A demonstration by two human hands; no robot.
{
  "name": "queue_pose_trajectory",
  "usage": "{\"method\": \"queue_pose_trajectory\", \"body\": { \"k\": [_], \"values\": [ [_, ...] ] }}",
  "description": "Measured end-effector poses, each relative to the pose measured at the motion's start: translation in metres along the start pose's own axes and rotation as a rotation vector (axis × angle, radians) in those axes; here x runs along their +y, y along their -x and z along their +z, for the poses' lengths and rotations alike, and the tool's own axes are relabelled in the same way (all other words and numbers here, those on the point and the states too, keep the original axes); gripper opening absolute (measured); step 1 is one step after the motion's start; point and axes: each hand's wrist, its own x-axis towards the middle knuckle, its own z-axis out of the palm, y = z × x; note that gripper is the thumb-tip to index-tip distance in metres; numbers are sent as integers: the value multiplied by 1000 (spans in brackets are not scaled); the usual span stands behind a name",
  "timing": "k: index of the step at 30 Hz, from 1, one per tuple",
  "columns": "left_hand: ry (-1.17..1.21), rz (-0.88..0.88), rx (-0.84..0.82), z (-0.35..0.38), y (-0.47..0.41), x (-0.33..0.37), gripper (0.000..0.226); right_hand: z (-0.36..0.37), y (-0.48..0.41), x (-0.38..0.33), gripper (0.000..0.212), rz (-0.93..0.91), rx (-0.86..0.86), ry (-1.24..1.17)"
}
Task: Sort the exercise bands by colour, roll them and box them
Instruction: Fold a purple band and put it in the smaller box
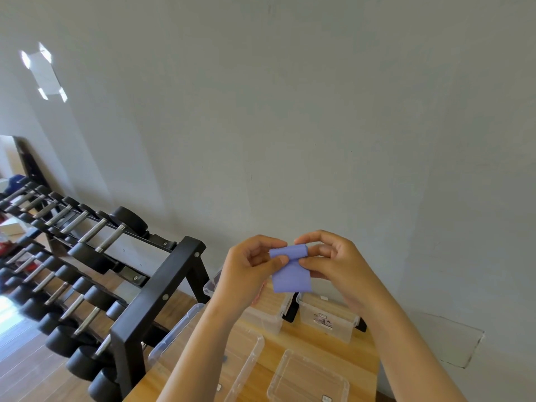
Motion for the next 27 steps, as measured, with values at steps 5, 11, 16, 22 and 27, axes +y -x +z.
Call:
{"method": "queue_pose_trajectory", "body": {
  "k": [5,11,16,22,27],
  "values": [
    [-15,-24,-21,-2,-1,-1,17,0,0,-2,13,11,7,-3],
    [137,-214,-90,5,1,-1,17,4,1,5,23,-81,129,230],
    [-12,-124,-24,1,-1,-3,9,6,0,6,19,-57,88,169],
    [83,-152,-12,6,1,-5,21,9,-5,4,8,-73,200,217],
    [193,-325,-103,6,-1,-8,25,12,-4,5,13,-87,182,278]
  ]
}}
